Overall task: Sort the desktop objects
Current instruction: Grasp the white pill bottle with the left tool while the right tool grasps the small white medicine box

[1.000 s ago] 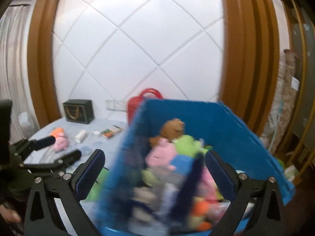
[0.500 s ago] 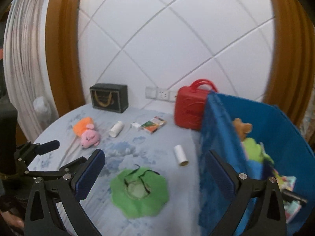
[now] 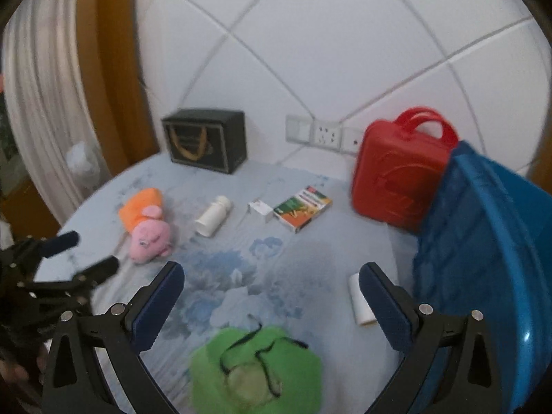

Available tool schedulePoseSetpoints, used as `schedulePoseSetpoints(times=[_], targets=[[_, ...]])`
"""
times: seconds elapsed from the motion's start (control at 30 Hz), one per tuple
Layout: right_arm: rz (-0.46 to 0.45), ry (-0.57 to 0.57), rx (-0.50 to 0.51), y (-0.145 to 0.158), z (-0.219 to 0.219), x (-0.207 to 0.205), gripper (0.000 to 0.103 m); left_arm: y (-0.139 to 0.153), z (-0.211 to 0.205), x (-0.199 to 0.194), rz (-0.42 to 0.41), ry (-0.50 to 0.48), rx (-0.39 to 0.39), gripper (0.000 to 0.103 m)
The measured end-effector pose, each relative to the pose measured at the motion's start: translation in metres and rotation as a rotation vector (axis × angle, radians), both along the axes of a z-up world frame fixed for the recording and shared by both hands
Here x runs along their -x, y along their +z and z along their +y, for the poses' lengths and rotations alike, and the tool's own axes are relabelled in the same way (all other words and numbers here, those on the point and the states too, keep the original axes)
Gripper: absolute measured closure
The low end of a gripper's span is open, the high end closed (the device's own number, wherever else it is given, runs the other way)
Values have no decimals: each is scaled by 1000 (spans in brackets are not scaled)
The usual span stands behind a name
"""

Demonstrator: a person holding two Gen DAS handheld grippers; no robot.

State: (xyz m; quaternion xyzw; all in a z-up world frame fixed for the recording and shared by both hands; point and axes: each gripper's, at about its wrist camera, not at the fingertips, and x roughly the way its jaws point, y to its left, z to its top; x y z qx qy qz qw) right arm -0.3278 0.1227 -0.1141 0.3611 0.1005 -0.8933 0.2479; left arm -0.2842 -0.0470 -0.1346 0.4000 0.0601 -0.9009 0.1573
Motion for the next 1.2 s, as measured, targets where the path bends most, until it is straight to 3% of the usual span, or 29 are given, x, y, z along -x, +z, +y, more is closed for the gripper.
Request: schedulePoseSetpoints(times=[0.17, 0.43, 0.63, 0.8, 0.97, 1.03, 1.1, 1.2], targets=[[-86, 4, -30, -41, -38, 73, 0, -38, -39, 68, -62, -10, -26, 25], [-128, 47, -98, -122, -106, 174, 0, -139, -89, 184, -185, -39, -86, 25], [-146, 106, -142, -187, -154, 229, 0, -190, -104, 234, -225, -44, -105, 25], [-167, 124, -129, -216, -168, 252, 1, -212, -112, 246, -234, -50, -137, 25], [-159, 154, -156, -231, -182, 259, 16, -218, -111, 249, -218, -52, -126, 32], [-128, 156, -167, -231, -185, 257, 22, -218, -109, 248, -213, -54, -108, 46], [-110, 165, -175, -231, -188, 253, 31, -218, -109, 248, -207, -54, -109, 51], [-137, 217, -177, -230, -195, 246, 63, -219, -110, 245, -202, -54, -110, 51]])
